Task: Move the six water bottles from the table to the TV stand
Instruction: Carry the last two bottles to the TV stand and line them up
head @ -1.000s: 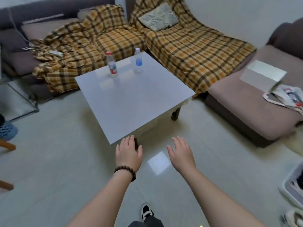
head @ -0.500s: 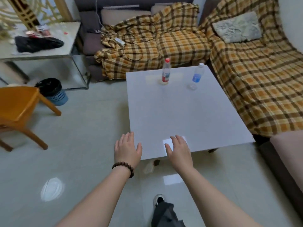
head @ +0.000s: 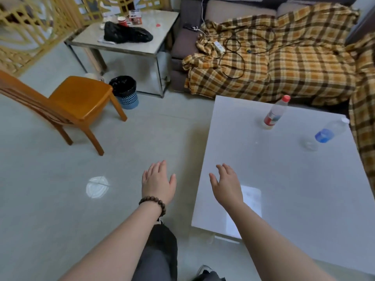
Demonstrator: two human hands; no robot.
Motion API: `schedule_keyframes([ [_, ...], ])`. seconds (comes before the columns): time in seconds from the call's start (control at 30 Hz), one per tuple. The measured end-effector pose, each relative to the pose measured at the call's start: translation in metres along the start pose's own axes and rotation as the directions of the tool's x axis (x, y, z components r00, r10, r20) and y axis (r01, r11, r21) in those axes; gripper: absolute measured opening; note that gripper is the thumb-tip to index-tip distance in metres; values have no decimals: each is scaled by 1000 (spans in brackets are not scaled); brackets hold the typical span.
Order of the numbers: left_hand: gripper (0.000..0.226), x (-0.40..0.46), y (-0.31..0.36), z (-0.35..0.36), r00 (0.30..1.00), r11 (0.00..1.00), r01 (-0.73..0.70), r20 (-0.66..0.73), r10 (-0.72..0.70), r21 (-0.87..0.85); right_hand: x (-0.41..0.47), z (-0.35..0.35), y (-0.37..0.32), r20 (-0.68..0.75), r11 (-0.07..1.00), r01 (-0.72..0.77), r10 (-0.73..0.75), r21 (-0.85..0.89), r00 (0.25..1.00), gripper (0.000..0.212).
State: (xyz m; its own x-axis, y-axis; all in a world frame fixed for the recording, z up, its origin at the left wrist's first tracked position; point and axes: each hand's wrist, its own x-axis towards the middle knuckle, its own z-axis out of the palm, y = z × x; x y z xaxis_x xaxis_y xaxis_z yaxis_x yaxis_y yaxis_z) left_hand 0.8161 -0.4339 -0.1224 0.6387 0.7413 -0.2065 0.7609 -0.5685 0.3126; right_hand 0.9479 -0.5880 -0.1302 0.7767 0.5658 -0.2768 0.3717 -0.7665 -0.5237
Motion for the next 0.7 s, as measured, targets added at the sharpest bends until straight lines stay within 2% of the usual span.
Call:
schedule_keyframes([
  [0.23,58,131,-41,-25,999,1000,-20,27,20,2,119,36,-72,-15,998,-54,55,38,998,51],
  [0.43,58,270,-67,-76,984,983,-165,84,158,82,219,49,-152,-55,985,-153,158,85,986,50],
  [0.53,58,334,-58,-97,972,970,-228,84,221,85,259,40,-173,-92,977,-195,203,88,975,50],
  [0.7,57,409,-7,-98,918,923,-381,147,369,59,309,13,-165,-173,929,-344,365,140,915,48],
])
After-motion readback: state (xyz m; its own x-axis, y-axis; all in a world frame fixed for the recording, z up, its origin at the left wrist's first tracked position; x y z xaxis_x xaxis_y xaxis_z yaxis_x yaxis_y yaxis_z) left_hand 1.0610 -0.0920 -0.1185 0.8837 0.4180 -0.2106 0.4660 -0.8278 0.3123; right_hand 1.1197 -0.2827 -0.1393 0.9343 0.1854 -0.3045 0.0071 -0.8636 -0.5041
